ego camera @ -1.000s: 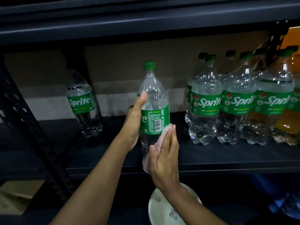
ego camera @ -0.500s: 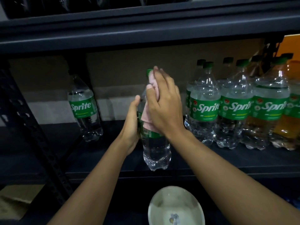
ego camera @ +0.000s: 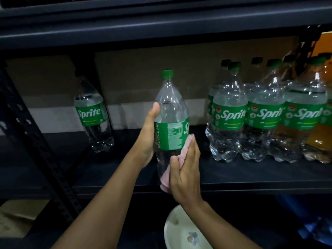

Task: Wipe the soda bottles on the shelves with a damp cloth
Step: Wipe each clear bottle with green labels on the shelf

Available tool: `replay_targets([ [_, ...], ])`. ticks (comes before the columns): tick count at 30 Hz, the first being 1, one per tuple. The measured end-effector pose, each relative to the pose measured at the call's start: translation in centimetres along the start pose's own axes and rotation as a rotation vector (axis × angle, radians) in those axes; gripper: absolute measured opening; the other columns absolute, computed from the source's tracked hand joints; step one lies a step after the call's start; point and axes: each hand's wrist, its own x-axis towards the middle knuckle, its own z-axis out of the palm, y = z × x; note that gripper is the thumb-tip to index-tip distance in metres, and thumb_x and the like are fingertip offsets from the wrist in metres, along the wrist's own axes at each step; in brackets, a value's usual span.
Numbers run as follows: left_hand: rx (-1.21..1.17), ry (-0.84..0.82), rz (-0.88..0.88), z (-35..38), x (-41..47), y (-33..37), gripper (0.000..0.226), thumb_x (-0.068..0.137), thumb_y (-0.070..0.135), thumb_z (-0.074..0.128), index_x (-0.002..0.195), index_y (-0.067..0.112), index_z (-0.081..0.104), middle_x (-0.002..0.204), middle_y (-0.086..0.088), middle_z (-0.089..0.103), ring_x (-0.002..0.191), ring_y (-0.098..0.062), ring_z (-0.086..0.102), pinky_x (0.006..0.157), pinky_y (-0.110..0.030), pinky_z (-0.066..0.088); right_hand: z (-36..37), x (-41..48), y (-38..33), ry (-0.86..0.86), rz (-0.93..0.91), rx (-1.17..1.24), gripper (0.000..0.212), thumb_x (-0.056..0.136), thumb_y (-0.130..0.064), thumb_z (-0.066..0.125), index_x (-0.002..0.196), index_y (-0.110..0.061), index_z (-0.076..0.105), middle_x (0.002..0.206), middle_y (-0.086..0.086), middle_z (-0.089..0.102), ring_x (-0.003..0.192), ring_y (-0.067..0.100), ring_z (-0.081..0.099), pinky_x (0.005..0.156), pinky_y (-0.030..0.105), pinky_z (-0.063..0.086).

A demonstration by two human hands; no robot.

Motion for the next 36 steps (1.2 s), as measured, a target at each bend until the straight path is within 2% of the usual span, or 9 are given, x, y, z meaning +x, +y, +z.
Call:
replay_targets([
  [6,0.000,0.006,-0.014,-0.2,0.4,0.2,0.070,0.109,0.060,0.022,0.129,0.015,0.071,0.124,-0.010,0.077,0.119,-0.025,0.072,0.108,-0.043,0.051,-1.3,4.9,-3.0,-0.004,-0.064,0.008,0.065,0.107,-0.051,0.029,0.163,-0.035,-0.001,0.168,-0.013,0.007,0.154,0.005,0.015,0.123,0.030,0.020],
  [11,0.007,0.056,0.013,-0.4,0.8,0.7,0.063,0.112,0.053,0.021,0.119,0.023,0.076,0.117,-0.008,0.079,0.113,-0.022,0.075,0.108,-0.045,0.051,-2.9,12.9,-7.5,-0.063,-0.040,0.003,0.052,0.108,-0.041,0.036,0.159,-0.034,0.029,0.144,-0.003,0.042,0.122,0.013,0.052,0.102,0.040,0.047],
  [16,0.029,-0.040,0.009,0.8,-0.5,1.1,0.056,0.104,0.064,0.036,0.129,0.029,0.071,0.122,-0.005,0.078,0.116,-0.020,0.074,0.103,-0.042,0.057,-2.5,14.4,-8.4,-0.018,0.048,0.068,0.051,0.106,-0.039,0.042,0.156,-0.029,0.040,0.147,-0.004,0.049,0.119,0.003,0.051,0.096,0.027,0.042],
  [19,0.075,-0.027,0.043,0.8,-0.5,0.8,0.065,0.094,0.073,0.043,0.131,0.029,0.072,0.124,-0.003,0.077,0.119,-0.018,0.072,0.110,-0.048,0.052,-1.2,10.7,-6.8,0.130,-0.099,-0.035,0.058,0.104,-0.037,0.043,0.158,-0.017,0.036,0.151,0.004,0.047,0.134,0.013,0.048,0.108,0.033,0.042],
  [23,0.022,-0.032,0.013,0.5,-0.2,0.2,0.076,0.091,0.079,0.047,0.135,0.021,0.070,0.129,-0.008,0.075,0.123,-0.024,0.071,0.112,-0.047,0.049,0.4,4.0,-2.0,0.141,-0.104,-0.063,0.066,0.105,-0.034,0.040,0.161,-0.008,0.018,0.168,0.014,0.020,0.156,0.017,0.019,0.125,0.037,0.023],
  [27,-0.049,0.104,-0.060,-0.2,1.2,-1.2,0.111,0.062,0.099,0.067,0.145,0.026,0.059,0.146,-0.009,0.063,0.128,-0.028,0.067,0.110,-0.055,0.050,0.3,-0.7,0.7,-0.009,0.007,-0.006,0.068,0.105,-0.042,0.035,0.163,-0.034,-0.001,0.171,-0.012,0.003,0.157,0.010,0.012,0.126,0.042,0.024],
  [29,-0.035,0.083,-0.050,-0.4,1.2,-1.2,0.102,0.069,0.096,0.065,0.144,0.028,0.061,0.145,-0.008,0.063,0.128,-0.027,0.067,0.110,-0.055,0.050,0.0,-0.6,0.7,-0.038,0.016,-0.005,0.067,0.106,-0.045,0.031,0.161,-0.042,-0.007,0.167,-0.027,-0.004,0.156,0.006,0.011,0.126,0.039,0.022],
  [32,-0.001,0.033,-0.022,0.3,0.4,0.0,0.070,0.100,0.072,0.042,0.138,0.019,0.066,0.131,-0.010,0.074,0.123,-0.027,0.071,0.110,-0.049,0.052,-0.7,2.0,-0.6,-0.014,0.016,0.035,0.064,0.107,-0.045,0.030,0.161,-0.037,-0.003,0.165,-0.026,0.005,0.156,0.008,0.015,0.125,0.044,0.025],
  [36,0.014,-0.029,-0.046,0.3,0.4,0.1,0.071,0.107,0.065,0.026,0.137,0.016,0.067,0.124,-0.013,0.077,0.119,-0.026,0.073,0.110,-0.044,0.052,-1.9,8.5,-4.9,-0.001,0.069,0.113,0.057,0.109,-0.042,0.031,0.163,-0.037,0.013,0.152,-0.014,0.032,0.140,0.007,0.040,0.112,0.040,0.041],
])
